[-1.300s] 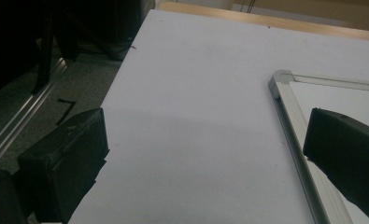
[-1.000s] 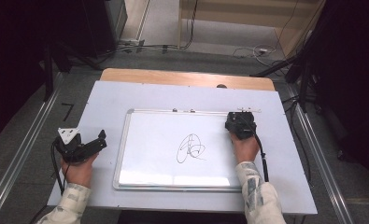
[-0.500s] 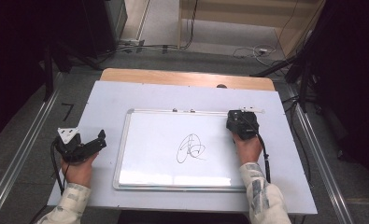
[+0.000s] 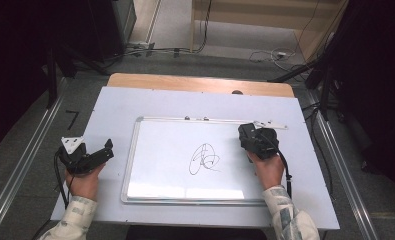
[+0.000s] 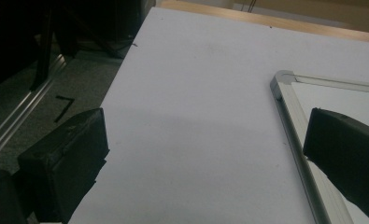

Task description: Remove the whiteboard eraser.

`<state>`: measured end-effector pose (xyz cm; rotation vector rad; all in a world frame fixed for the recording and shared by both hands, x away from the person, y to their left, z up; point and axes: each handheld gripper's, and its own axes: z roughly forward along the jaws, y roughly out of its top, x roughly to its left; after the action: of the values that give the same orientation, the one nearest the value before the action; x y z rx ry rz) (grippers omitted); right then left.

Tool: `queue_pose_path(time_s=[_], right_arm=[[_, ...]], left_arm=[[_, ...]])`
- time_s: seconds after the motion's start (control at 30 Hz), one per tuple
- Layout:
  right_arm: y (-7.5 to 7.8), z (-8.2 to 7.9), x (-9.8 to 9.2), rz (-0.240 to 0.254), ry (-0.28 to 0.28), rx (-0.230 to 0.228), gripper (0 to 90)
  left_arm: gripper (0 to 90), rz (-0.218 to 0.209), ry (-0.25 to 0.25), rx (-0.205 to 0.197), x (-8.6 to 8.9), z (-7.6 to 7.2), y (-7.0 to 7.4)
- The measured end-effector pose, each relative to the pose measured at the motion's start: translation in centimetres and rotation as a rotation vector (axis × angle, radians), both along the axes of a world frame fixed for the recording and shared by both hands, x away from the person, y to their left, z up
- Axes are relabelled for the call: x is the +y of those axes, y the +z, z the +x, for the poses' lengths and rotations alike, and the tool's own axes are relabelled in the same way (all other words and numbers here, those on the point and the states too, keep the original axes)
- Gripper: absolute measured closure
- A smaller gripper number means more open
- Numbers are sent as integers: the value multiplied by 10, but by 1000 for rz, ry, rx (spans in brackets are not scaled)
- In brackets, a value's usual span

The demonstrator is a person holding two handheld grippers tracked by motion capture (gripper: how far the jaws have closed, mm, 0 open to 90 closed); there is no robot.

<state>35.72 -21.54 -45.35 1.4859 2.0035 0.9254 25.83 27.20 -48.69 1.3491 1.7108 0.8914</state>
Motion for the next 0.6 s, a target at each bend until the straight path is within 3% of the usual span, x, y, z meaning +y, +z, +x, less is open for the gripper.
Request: queue_pose_path(time_s=[0.6], right_arm=[[-2,-6,3,12,22,3,387]], left_arm=[[5,1,1,4,0,0,0]])
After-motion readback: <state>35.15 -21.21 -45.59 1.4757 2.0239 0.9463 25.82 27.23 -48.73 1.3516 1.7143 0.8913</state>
